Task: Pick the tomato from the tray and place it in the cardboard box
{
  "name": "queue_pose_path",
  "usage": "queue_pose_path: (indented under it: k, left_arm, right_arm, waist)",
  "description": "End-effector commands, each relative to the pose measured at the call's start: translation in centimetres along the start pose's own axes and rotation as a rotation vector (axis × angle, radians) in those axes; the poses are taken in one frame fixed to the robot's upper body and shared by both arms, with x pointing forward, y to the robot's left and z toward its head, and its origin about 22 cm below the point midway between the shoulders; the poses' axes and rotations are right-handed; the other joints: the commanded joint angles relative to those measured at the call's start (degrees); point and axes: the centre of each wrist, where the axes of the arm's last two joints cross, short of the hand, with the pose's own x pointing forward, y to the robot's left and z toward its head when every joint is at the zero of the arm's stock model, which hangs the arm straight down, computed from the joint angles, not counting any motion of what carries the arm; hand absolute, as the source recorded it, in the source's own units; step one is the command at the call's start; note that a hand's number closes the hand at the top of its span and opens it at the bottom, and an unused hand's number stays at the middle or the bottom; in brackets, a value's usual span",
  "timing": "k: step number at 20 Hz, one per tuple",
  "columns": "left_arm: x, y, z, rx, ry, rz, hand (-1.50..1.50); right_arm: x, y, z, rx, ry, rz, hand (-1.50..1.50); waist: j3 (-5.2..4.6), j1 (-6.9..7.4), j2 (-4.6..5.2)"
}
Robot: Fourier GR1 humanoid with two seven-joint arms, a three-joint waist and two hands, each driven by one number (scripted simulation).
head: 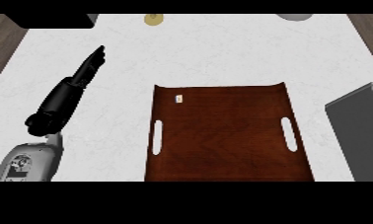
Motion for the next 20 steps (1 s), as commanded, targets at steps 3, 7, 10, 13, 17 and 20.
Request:
queue_pose_path:
  k: [3, 7, 10, 13, 17, 20]
  left_arm:
    - [0.3, 0.5, 0.3, -0.006, 0.002, -0.004, 0.00]
    - [-0.1, 0.3, 0.5, -0.006, 0.015, 0.014, 0.00]
    - [-0.3, 1.0, 0.3, 0.036, 0.020, -0.003, 0.00]
    - [-0.2, 1.5, 0.8, 0.009, 0.019, -0.006, 0.00]
    - [-0.1, -0.1, 0.0, 0.005, 0.000, 0.004, 0.00]
    - [0.6, 0.5, -0.6, -0.006, -0.006, -0.006, 0.00]
  right_arm:
    - [-2.1, -0.4, 0.6, 0.021, -0.191, -0.092, -1.50]
    - [-0.6, -1.7, 0.6, -0.240, -0.340, -0.449, -1.50]
    - [-2.0, -1.6, 0.3, -0.319, -0.373, -0.829, -1.50]
    - [-3.7, -0.4, -0.2, -0.348, -0.299, -1.057, -1.50]
    - [-8.3, -0.7, 0.2, -0.409, -0.242, -1.164, -1.50]
    - [-12.4, -2.0, 0.6, -0.504, -0.213, -1.173, -1.50]
  waist:
    - [-0.02, -0.30, -0.08]
    - [0.08, -0.19, -0.43]
    - [0.11, -1.59, -0.86]
    - [0.06, -0.95, -0.60]
    - [0.02, -0.73, -0.13]
    - [0.06, -0.47, 0.04]
